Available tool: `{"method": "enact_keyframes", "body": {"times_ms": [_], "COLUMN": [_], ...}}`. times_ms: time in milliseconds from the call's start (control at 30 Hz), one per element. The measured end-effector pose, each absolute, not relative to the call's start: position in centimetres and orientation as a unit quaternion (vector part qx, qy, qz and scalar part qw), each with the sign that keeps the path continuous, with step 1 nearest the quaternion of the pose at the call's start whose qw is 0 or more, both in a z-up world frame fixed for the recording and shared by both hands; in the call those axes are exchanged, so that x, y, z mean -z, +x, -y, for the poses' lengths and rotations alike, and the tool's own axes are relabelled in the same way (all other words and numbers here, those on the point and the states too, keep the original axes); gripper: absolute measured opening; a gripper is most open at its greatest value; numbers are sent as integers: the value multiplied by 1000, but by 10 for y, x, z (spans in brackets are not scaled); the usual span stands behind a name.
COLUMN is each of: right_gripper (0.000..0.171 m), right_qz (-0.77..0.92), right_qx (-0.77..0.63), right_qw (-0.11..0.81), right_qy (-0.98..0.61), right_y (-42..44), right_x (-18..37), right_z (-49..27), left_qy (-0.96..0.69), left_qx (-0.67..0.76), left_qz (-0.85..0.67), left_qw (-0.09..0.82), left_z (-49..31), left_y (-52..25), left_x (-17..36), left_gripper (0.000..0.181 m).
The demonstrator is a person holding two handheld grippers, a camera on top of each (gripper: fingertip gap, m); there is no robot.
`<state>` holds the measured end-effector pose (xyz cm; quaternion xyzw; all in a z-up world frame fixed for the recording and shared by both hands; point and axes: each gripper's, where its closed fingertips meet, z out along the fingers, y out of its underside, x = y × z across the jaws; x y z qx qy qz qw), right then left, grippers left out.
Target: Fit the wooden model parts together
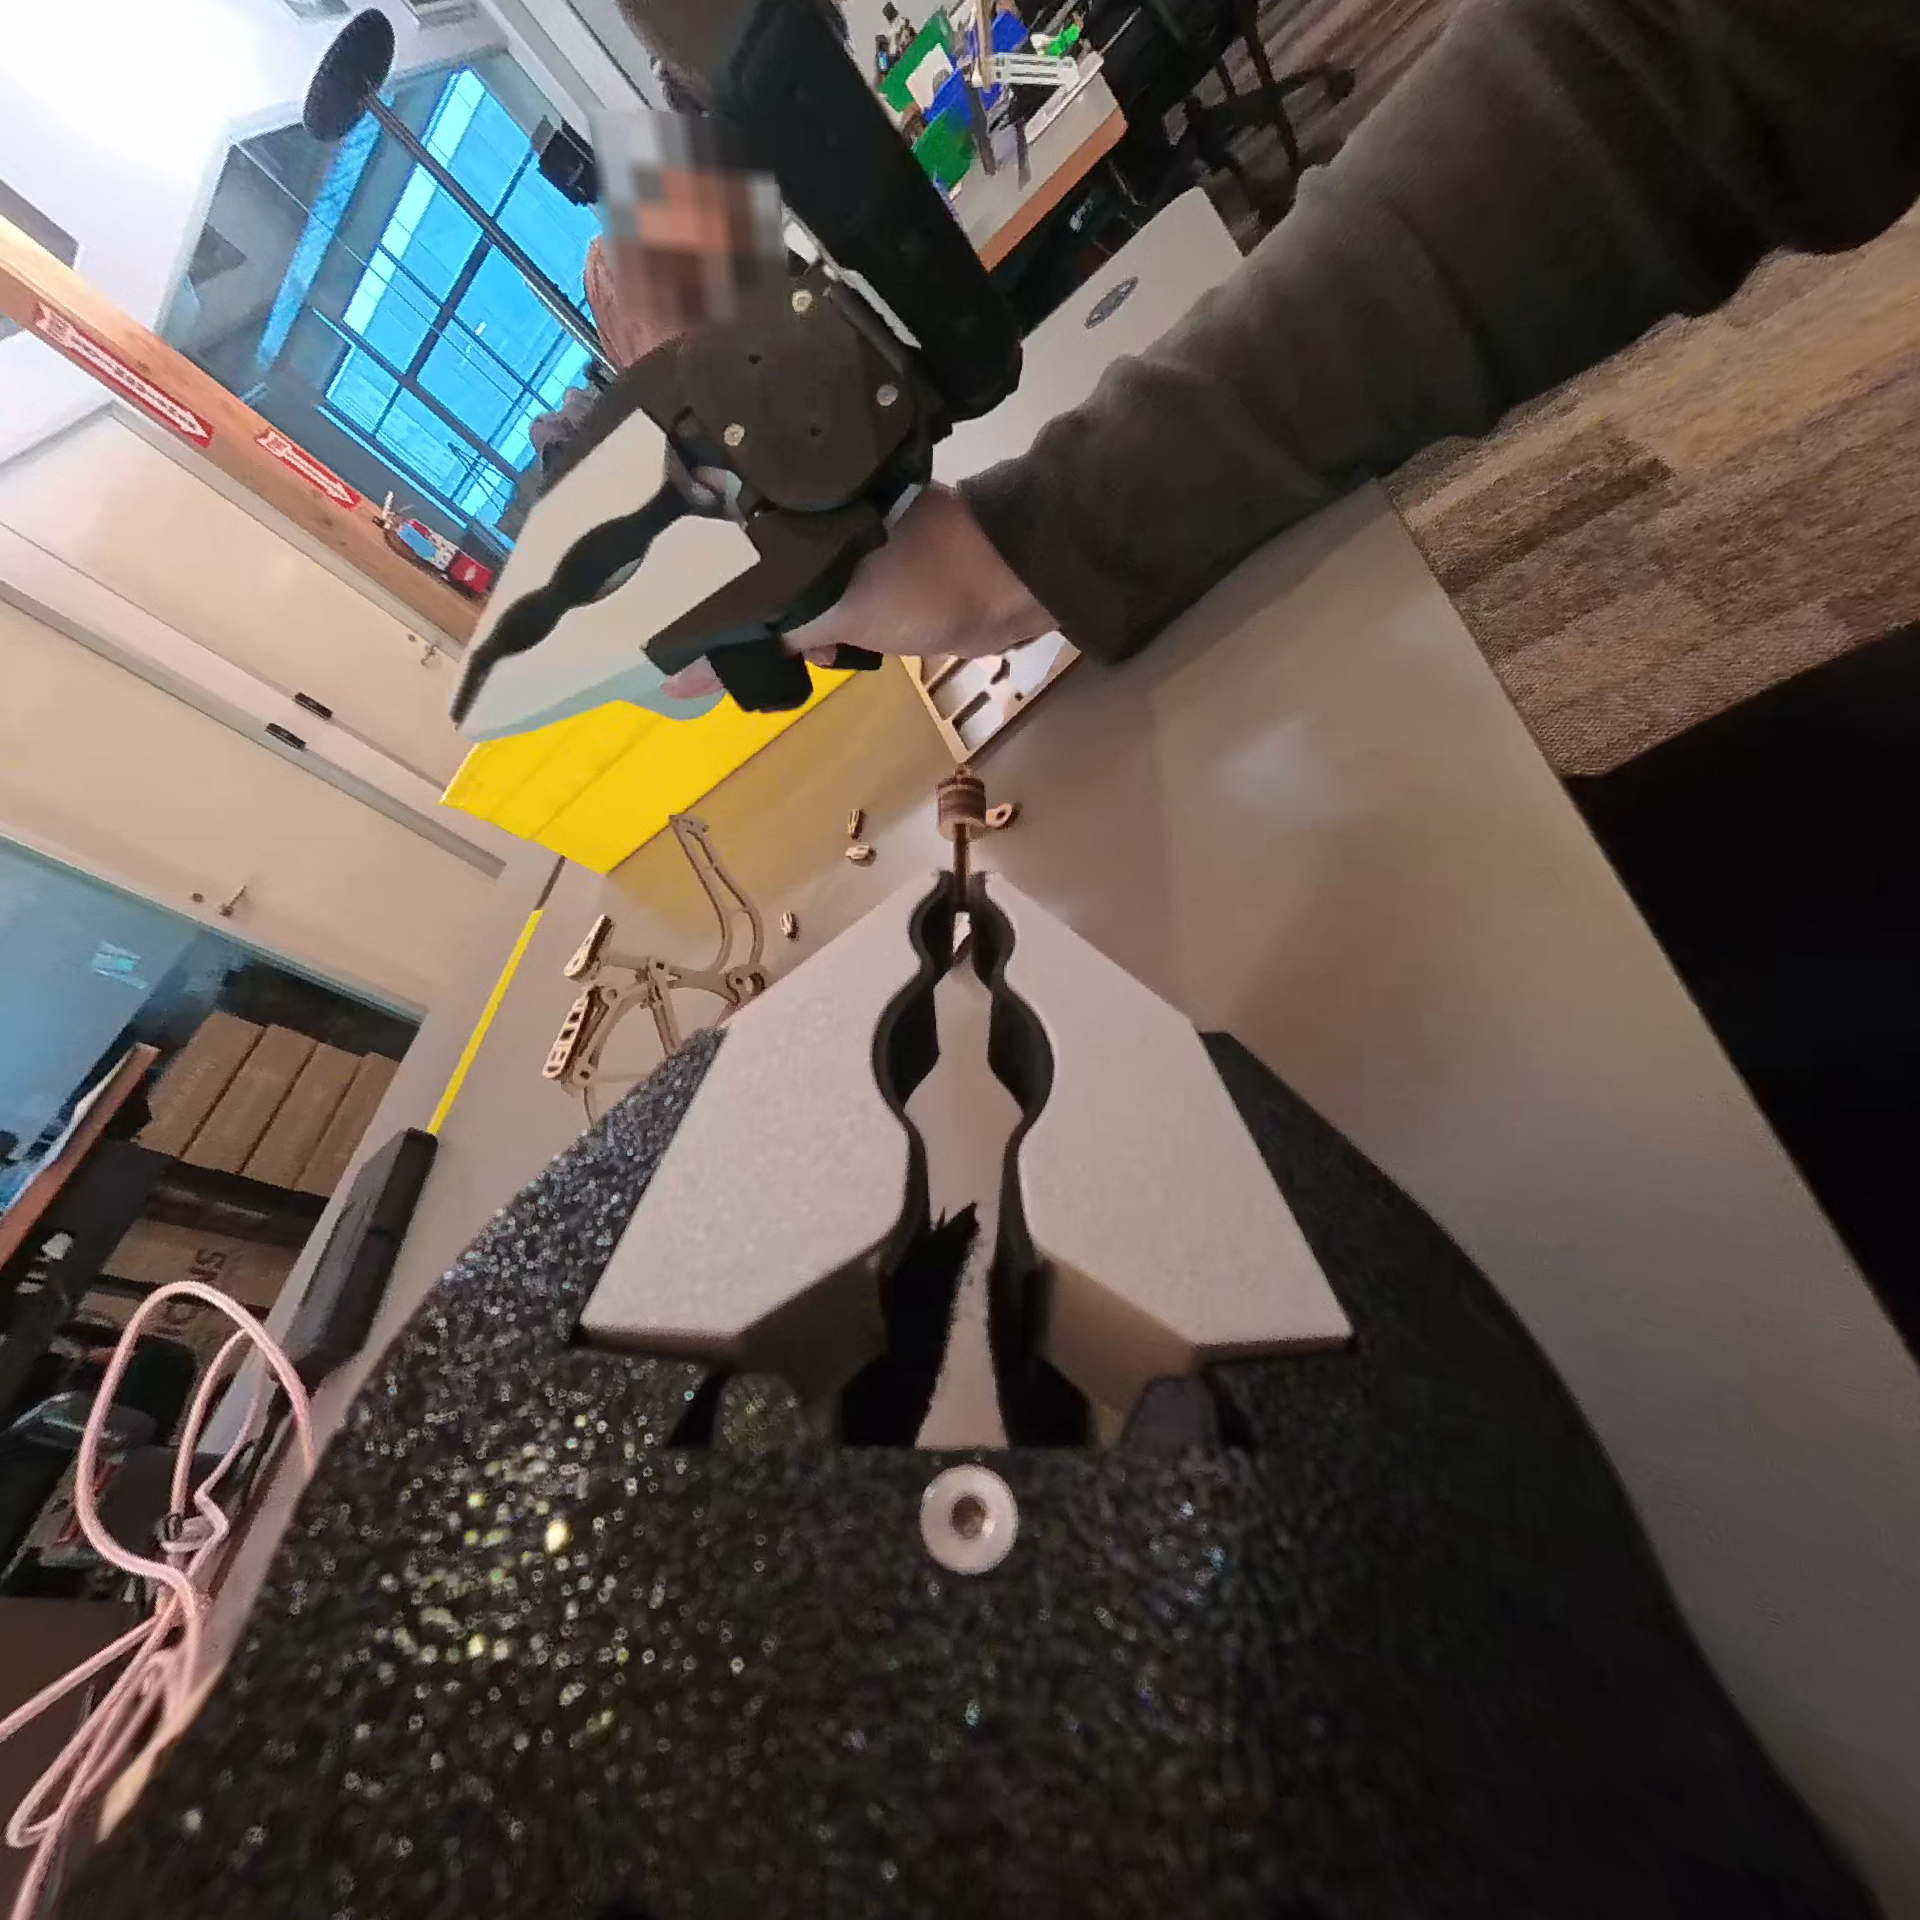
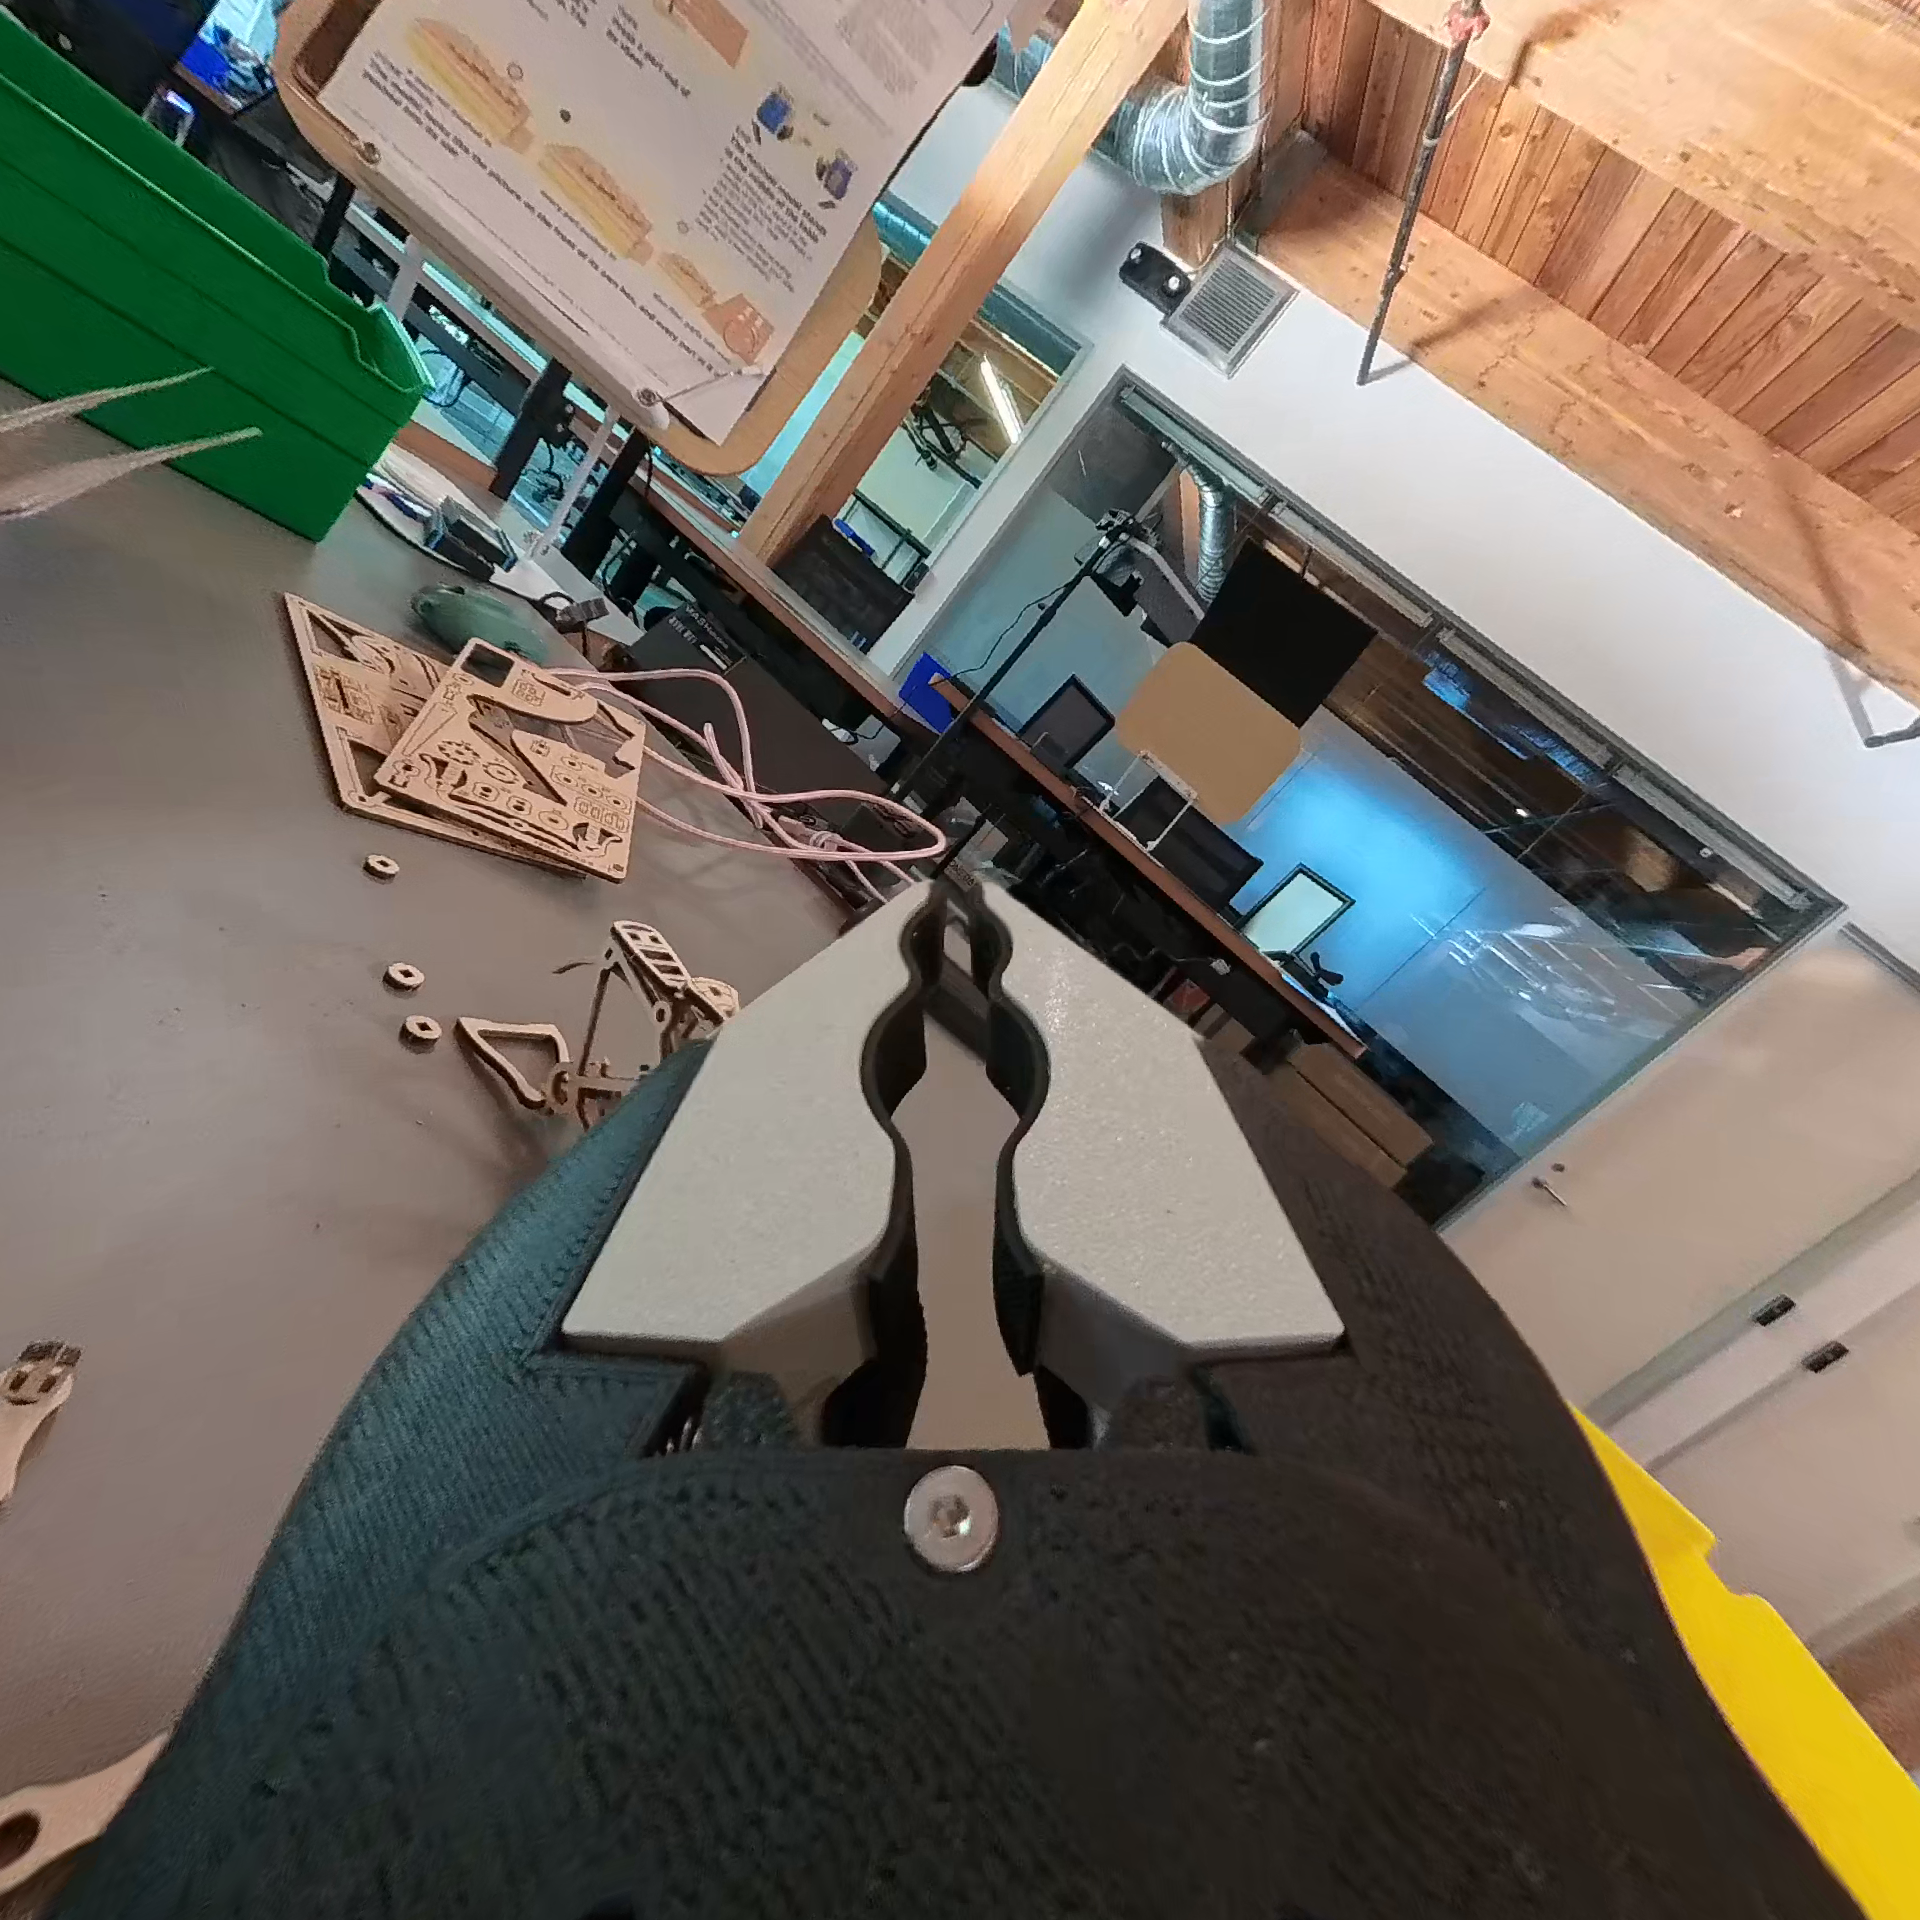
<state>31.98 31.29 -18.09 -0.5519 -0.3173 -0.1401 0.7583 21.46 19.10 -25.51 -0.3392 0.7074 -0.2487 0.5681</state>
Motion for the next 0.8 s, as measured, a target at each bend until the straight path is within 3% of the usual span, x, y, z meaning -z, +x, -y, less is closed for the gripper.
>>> {"method": "enact_keyframes", "body": {"times_ms": [33,500,800], "right_gripper": [2,3,14], "right_qz": [317,337,491], "right_qx": [143,171,-73], "right_qw": [759,744,571], "right_qy": [-551,-552,-654], "right_y": [321,323,272], "right_x": [180,178,242], "right_z": [-312,-310,-272], "left_qy": [-335,-341,-344], "left_qx": [245,243,236], "left_qz": [-708,-716,-722], "left_qw": [571,558,552], "left_z": [-191,-198,-199], "left_y": [214,204,204], "left_x": [255,261,264], "left_gripper": [0,0,0]}}
